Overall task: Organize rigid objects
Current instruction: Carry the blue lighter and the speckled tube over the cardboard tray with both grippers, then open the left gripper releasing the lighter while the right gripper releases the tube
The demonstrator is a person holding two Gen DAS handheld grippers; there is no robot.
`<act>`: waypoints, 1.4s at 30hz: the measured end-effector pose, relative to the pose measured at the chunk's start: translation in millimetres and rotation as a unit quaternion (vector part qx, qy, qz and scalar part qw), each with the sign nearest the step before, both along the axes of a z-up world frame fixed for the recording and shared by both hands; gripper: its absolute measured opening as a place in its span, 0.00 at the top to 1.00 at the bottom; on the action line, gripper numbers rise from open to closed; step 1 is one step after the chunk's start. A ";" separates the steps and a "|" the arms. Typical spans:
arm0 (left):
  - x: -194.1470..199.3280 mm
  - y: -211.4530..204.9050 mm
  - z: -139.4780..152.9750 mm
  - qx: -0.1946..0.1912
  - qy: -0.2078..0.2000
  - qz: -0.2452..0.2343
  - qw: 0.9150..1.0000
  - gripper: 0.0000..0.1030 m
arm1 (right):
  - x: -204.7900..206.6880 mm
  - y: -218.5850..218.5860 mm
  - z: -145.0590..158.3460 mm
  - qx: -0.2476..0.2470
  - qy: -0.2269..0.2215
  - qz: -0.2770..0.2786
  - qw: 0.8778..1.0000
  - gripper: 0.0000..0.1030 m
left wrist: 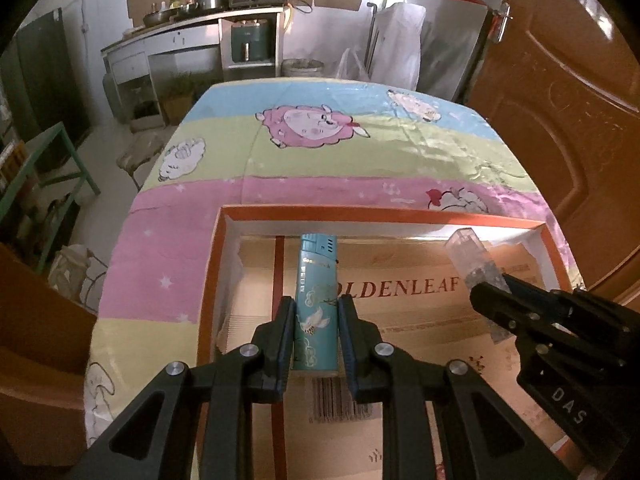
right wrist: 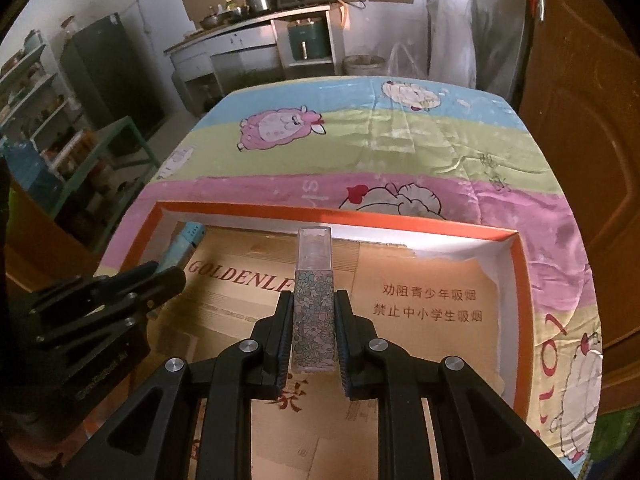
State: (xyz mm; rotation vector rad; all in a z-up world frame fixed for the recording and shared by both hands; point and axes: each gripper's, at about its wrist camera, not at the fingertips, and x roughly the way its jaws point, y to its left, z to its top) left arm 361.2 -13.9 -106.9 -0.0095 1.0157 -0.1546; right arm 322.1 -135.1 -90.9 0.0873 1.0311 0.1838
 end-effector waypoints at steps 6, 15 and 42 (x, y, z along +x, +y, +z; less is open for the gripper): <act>1.9 -1.2 -6.8 0.001 0.004 -0.002 1.000 0.79 | 3.9 -1.6 -8.5 -0.002 0.007 -0.002 1.000 0.80; 3.9 -2.1 -10.4 0.000 0.004 -0.005 1.000 0.78 | 8.1 -0.2 -15.3 -0.009 0.013 0.000 1.000 0.81; -34.3 0.1 18.0 -0.007 -0.055 -0.014 0.998 0.44 | -16.2 -12.1 -2.1 0.000 -0.005 -0.012 1.000 0.62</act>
